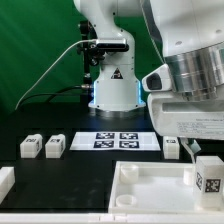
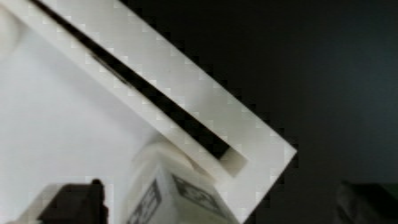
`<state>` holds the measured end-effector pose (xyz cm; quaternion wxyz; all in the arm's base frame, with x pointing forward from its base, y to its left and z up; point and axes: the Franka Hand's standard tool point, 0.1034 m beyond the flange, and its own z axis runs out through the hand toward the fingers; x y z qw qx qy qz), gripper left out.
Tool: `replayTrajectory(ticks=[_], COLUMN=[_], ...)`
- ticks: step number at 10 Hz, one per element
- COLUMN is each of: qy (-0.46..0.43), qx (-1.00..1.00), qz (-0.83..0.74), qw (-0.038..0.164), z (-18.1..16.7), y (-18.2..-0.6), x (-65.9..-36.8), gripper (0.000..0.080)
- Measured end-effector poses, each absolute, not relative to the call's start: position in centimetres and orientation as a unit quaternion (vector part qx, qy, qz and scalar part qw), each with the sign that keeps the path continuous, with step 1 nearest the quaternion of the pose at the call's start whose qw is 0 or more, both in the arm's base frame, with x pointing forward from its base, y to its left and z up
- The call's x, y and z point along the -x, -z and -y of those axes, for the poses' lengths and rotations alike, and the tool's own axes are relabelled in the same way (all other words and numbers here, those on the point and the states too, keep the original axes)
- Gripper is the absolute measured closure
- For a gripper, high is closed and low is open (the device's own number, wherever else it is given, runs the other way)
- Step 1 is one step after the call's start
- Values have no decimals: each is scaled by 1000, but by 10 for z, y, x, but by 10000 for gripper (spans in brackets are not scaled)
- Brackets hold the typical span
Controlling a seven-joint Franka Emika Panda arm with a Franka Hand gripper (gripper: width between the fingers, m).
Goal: Assemble one leg
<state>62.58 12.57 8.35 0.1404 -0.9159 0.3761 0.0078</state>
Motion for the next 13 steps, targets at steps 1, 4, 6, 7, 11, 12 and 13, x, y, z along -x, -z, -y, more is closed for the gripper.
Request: replayTrajectory(ticks=[1, 4, 6, 7, 11, 12, 13], qy=[-1, 22, 50, 49, 41, 38, 35], qx=[933, 988, 996, 996, 991, 987, 973], qz=[-331, -120, 17, 17, -88, -124, -206], qw=[141, 100, 77, 78, 88, 90, 97], z=[-125, -111, -106, -106, -109, -109, -106], y=[-83, -86, -82, -82, -82, -82, -82], x=[-626, -636, -641, -641, -641, -641, -643], gripper=[151, 151, 151, 174, 504, 504, 504])
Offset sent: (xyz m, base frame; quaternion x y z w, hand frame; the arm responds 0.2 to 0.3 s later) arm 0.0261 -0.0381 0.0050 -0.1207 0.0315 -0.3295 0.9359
